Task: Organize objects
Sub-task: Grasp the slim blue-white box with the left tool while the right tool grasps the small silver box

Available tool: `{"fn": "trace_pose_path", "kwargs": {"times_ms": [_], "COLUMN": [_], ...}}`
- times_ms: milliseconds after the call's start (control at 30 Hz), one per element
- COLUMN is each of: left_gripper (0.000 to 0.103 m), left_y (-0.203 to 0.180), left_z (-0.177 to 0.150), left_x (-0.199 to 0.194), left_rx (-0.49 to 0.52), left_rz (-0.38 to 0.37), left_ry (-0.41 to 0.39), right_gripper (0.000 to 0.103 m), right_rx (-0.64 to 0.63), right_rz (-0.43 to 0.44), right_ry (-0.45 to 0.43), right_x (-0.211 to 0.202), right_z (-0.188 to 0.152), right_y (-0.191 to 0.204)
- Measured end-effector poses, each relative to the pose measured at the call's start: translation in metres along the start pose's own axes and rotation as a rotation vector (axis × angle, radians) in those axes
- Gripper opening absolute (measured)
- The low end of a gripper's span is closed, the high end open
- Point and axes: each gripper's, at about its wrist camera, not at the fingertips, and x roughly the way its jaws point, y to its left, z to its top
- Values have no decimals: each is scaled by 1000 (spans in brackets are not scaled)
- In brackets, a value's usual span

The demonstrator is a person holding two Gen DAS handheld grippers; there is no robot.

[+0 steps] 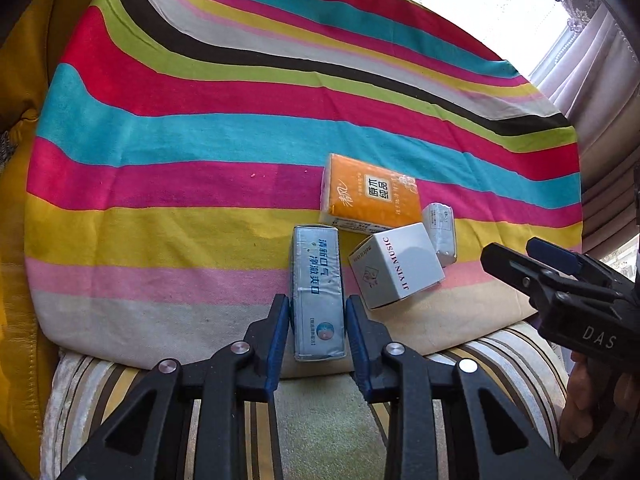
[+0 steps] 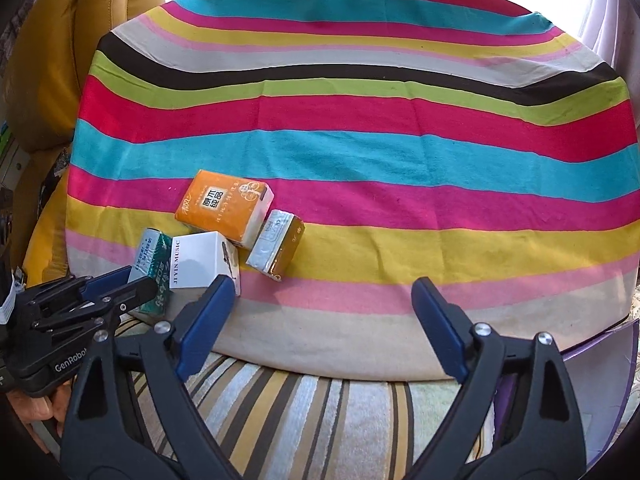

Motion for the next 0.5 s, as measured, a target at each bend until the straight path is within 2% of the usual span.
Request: {"fn": "trace_pose_path", "kwargs": {"times_ms": [133,367,500], "left_gripper": [31,31,31], "left_y": [3,6,4], "left_z": [0,-3,-4], "left_x": [-4,-5,-7], "left_rx": [-10,-27,-21], "left_rz": [-7,-17,-16], "left_ry": [-38,-60,-77], "right_gripper": [83,80,73], "right_rx": [16,22,26], "right_rz": [1,-10,-13], "right_ry": [40,73,94], "right_x": [18,38,48], "right_z": [7,16,18], "right_y": [4,10,11]}}
